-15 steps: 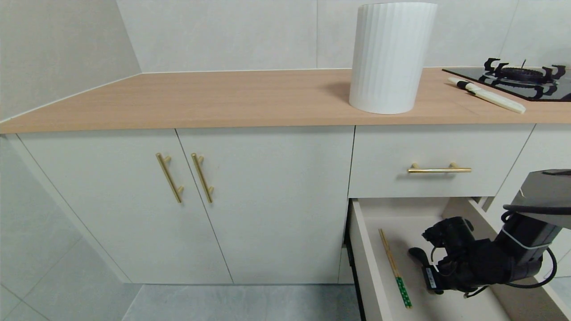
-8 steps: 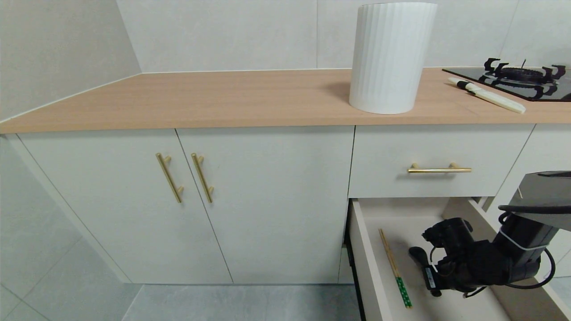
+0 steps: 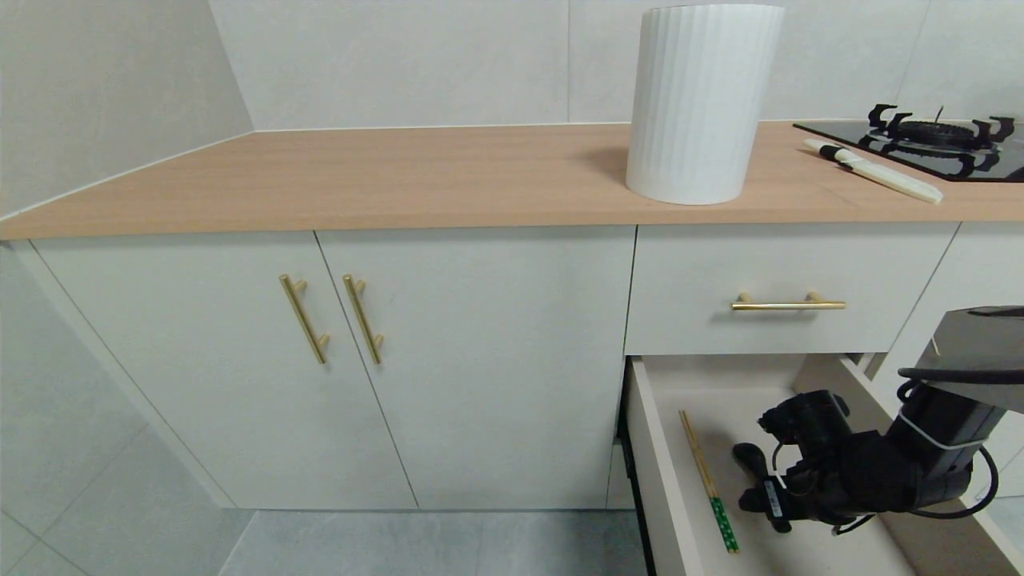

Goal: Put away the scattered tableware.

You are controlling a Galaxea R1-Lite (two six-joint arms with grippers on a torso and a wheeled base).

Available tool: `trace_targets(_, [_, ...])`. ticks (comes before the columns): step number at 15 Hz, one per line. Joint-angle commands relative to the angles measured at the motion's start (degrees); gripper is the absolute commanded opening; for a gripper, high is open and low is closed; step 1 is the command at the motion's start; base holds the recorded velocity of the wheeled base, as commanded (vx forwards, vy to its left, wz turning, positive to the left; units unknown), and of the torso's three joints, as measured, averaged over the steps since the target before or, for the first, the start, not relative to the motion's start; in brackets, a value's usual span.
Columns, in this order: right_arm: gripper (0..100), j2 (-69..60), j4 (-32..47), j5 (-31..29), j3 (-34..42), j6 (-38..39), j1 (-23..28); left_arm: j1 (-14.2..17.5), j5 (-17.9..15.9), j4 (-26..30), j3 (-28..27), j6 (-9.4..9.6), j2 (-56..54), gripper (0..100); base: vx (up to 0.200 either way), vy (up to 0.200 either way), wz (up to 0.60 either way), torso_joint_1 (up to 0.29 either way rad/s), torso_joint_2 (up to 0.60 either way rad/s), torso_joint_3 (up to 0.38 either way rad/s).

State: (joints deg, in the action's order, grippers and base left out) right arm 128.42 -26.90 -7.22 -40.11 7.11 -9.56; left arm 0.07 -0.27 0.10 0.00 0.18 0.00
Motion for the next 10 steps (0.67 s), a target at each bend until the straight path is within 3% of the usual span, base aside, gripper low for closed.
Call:
trace_targets(1, [100, -5.37, 0.01, 0.01, 1.52, 0.10, 0.07, 0.01, 0.00, -0.01, 0.00, -0.01, 0.09, 100, 0.000, 0.000, 0.00, 0.000, 0.00, 0.000])
trace_targets(6, [100, -24.53, 2.21, 0.63, 6.01, -0.25, -1.08, 0.01, 0.00, -0.01, 0.00, -0.01, 0.00, 100, 0.000, 0.000, 0.00, 0.000, 0.00, 0.000])
trace_targets(10, [100, -41.05, 15.04, 0.98, 8.03, -0.16, -6.17, 0.01, 0.00, -0.01, 0.00, -0.09, 0.00, 100, 0.000, 0.000, 0.00, 0.000, 0.00, 0.000])
